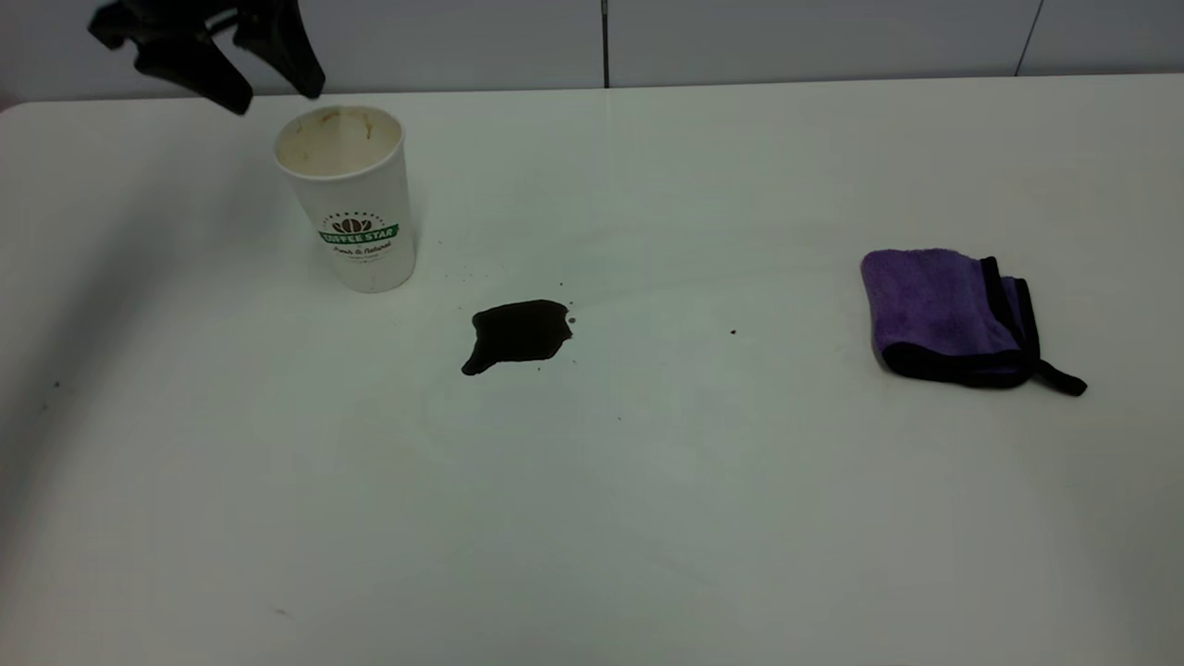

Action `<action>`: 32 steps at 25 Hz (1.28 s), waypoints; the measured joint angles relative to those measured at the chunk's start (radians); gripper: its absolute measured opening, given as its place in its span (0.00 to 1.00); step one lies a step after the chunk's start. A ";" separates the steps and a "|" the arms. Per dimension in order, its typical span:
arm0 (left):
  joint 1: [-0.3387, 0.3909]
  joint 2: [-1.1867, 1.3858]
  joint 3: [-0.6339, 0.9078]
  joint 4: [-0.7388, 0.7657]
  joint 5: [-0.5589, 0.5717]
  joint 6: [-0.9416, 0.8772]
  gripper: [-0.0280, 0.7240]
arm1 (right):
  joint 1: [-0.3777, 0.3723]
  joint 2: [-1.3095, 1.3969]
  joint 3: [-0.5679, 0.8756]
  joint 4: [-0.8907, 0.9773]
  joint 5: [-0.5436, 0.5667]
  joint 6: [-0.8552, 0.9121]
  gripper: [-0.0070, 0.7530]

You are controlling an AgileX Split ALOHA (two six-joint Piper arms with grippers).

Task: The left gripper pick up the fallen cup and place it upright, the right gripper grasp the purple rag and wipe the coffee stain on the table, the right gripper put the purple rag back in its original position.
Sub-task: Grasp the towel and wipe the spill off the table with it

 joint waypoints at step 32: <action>0.000 -1.148 0.365 0.231 0.442 -0.135 0.36 | 0.000 0.000 0.000 0.000 0.000 0.000 0.78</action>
